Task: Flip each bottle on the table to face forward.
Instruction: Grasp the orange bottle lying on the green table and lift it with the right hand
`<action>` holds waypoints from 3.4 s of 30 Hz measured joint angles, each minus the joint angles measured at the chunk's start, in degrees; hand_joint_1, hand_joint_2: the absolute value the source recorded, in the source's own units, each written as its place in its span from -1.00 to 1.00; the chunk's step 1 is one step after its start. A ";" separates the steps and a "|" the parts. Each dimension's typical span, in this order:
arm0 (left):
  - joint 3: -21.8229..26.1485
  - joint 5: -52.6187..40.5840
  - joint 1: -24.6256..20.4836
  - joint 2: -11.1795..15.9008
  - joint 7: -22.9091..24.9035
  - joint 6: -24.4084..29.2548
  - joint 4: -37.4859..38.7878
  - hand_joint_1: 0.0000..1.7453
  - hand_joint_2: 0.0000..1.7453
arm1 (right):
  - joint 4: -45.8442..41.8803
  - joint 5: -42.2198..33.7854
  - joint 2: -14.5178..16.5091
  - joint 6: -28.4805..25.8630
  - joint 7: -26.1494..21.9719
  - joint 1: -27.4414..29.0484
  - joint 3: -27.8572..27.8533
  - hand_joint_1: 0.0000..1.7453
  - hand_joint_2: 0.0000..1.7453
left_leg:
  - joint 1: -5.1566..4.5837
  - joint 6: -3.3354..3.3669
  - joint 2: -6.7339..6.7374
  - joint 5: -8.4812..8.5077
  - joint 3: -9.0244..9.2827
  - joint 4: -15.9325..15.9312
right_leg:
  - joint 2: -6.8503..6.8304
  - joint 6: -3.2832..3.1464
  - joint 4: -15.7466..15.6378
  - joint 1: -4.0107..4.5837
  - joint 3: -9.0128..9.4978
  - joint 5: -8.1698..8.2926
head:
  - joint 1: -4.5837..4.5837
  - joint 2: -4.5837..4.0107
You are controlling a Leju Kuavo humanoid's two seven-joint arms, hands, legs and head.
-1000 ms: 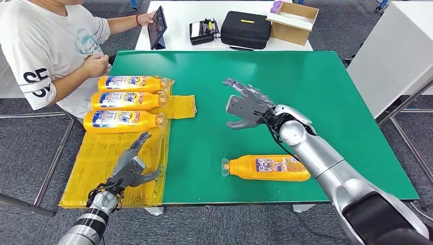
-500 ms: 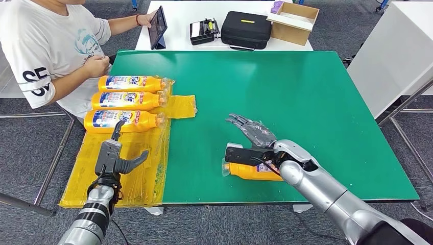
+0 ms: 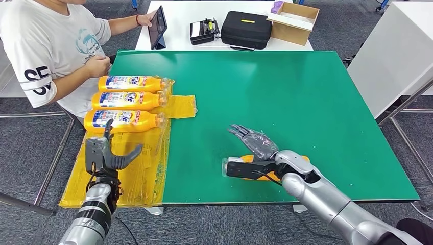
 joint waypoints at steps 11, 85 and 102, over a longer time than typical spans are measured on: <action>0.78 0.48 -0.42 -0.08 0.00 0.09 0.03 -1.00 1.00 | -4.80 1.26 -1.17 -0.85 0.03 4.18 -2.42 -1.00 1.00 | 0.00 0.00 0.00 0.00 0.00 0.00 | 0.00 0.00 -0.01 -0.01 0.00 0.00 | 0.00 0.00; -0.89 -0.27 1.36 -0.02 2.29 -1.35 5.02 -1.00 1.00 | 10.04 5.33 -1.86 6.64 3.86 4.91 -13.86 -1.00 1.00 | -0.03 0.04 -0.01 0.03 -0.02 0.00 | 0.00 0.06 -0.03 -0.03 0.01 0.04 | -0.01 0.00; -0.85 2.16 1.19 -0.12 1.78 -1.96 6.02 -1.00 1.00 | 7.99 -2.41 -12.27 16.13 6.96 -1.49 -5.89 1.00 1.00 | -0.08 0.05 -0.02 0.03 -0.07 0.00 | -0.01 0.07 -0.01 -0.06 -0.01 0.05 | -0.02 0.00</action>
